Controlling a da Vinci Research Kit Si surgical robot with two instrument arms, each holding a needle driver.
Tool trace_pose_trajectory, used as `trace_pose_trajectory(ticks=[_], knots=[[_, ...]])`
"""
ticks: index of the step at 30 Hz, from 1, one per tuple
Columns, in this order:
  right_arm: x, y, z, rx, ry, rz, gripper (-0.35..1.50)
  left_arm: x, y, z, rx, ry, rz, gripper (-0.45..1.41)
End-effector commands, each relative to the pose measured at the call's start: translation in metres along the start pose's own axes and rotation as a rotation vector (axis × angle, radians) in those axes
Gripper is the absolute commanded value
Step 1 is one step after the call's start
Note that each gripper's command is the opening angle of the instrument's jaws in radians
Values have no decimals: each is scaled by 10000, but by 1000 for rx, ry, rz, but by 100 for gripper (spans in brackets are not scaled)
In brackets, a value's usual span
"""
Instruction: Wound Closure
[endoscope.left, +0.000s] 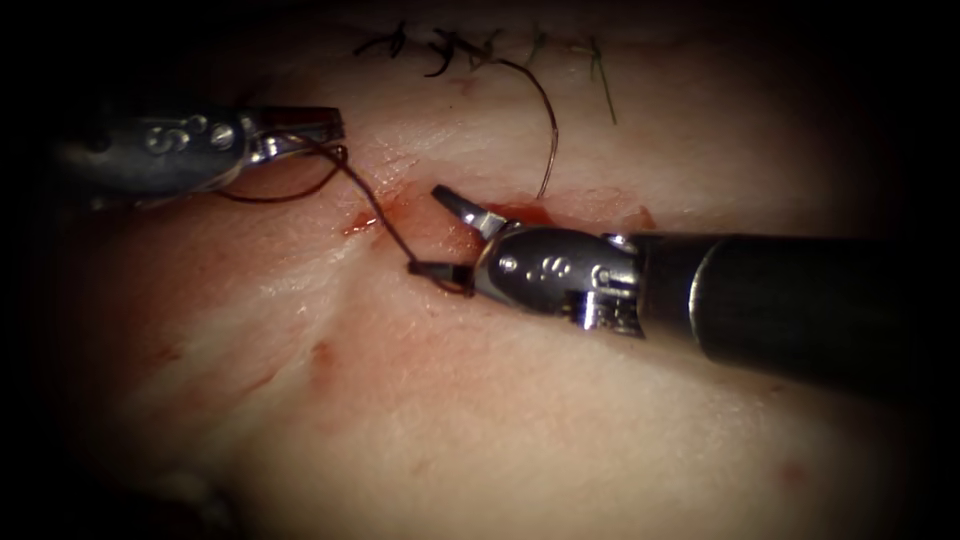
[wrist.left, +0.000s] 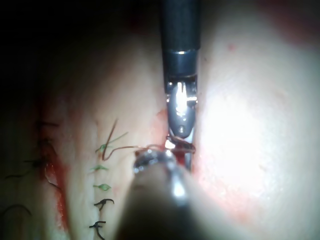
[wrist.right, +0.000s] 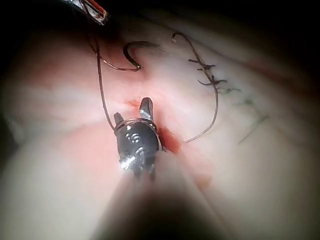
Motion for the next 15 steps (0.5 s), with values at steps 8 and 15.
trace_pose_trajectory(ticks=[8, 15], knots=[[5, -15, 7, 57, 39, -10, 143, -1, -8, 43, 7, 17, -5, -45], [8, -20, 6, 97, 62, -20, 138, 3, -7, 91, 13, 1, -2, -45]])
